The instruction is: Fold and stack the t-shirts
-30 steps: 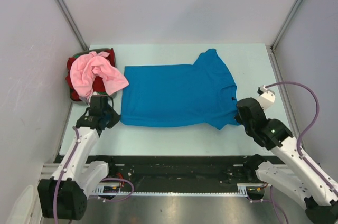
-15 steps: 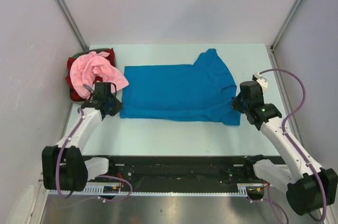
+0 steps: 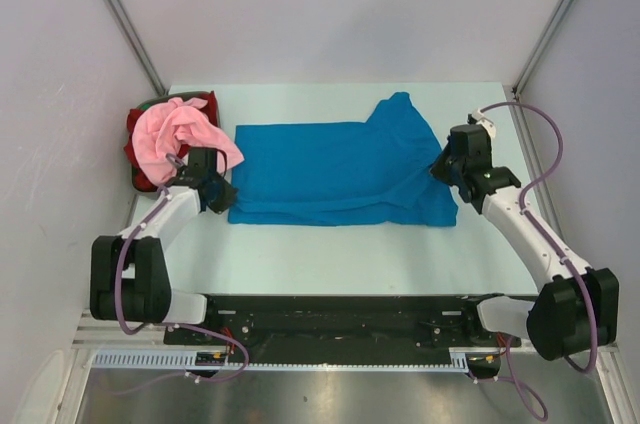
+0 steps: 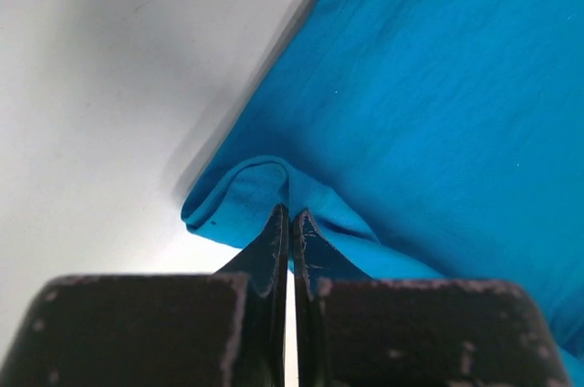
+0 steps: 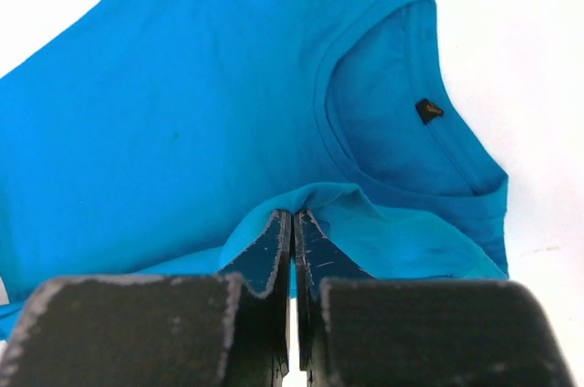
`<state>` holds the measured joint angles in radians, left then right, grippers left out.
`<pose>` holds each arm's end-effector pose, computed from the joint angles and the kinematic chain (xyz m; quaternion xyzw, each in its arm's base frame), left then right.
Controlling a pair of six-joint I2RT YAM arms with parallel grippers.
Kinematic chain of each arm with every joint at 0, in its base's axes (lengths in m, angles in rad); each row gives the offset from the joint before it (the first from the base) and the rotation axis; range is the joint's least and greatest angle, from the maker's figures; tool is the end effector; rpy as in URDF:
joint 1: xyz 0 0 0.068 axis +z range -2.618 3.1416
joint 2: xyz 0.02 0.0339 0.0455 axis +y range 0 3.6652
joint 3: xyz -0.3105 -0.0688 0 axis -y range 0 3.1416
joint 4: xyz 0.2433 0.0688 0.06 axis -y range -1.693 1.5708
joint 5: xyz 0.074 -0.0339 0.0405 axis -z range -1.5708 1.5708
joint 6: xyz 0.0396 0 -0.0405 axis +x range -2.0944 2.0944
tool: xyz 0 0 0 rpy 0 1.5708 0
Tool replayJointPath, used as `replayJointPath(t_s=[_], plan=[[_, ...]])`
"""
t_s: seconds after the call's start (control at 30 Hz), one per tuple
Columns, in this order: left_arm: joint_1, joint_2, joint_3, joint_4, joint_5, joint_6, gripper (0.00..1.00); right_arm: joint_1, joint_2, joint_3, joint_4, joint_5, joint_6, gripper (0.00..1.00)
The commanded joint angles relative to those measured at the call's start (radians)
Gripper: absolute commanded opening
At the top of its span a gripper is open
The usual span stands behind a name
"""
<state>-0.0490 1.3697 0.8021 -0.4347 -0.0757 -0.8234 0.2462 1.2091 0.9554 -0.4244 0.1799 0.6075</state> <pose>0.2563 -0.0096 0.2419 -0.3720 0.8842 -0.0855 0.2693 0.2429 0.0537 0.3301 0.1996 0.8768 0.1042 0.4249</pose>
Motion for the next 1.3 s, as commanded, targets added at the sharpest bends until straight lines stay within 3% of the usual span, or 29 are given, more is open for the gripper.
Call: replayJointPath(t_s=[0.0,0.57,0.6,0.63,0.7,0.73,0.8,0.83,0.93,1.07,1.13,1.17,1.27], plan=[[0.008,0.017,0.054,0.036,-0.019,-0.026,0.0,-0.005,0.044,0.075,0.061,-0.026,-0.026,0.0],[0.009,0.091,0.128,0.017,-0.05,-0.036,0.02,-0.01,0.256,0.177,0.131,-0.059,-0.032,0.0],[0.008,0.094,0.128,0.019,-0.05,-0.037,0.06,-0.01,0.265,0.184,0.13,-0.06,-0.031,0.0],[0.008,0.1,0.128,0.021,-0.052,-0.037,0.22,-0.01,0.276,0.196,0.131,-0.06,-0.029,0.0],[0.009,0.112,0.123,0.022,-0.053,-0.039,0.38,-0.012,0.308,0.21,0.139,-0.062,-0.023,0.0],[0.009,0.115,0.123,0.022,-0.064,-0.04,0.59,-0.013,0.322,0.221,0.142,-0.06,-0.022,0.0],[0.009,0.123,0.121,0.017,-0.073,-0.048,0.78,-0.018,0.36,0.233,0.157,-0.057,-0.009,0.0],[0.009,0.126,0.123,0.014,-0.076,-0.051,0.97,-0.024,0.375,0.249,0.162,-0.063,-0.005,0.0],[0.009,0.123,0.118,0.01,-0.087,-0.057,1.0,-0.036,0.444,0.279,0.173,-0.086,0.015,0.0],[0.009,0.08,0.095,0.013,-0.093,-0.059,1.0,-0.048,0.514,0.325,0.202,-0.083,0.017,0.53],[0.009,0.06,0.066,0.014,-0.09,-0.065,1.0,-0.053,0.518,0.325,0.248,-0.071,0.018,0.74],[0.009,0.031,0.054,0.017,-0.088,-0.068,1.0,-0.053,0.506,0.325,0.259,-0.06,0.021,0.99],[0.009,-0.045,-0.001,0.025,-0.088,-0.072,1.0,-0.041,0.428,0.322,0.245,0.001,0.015,1.0]])
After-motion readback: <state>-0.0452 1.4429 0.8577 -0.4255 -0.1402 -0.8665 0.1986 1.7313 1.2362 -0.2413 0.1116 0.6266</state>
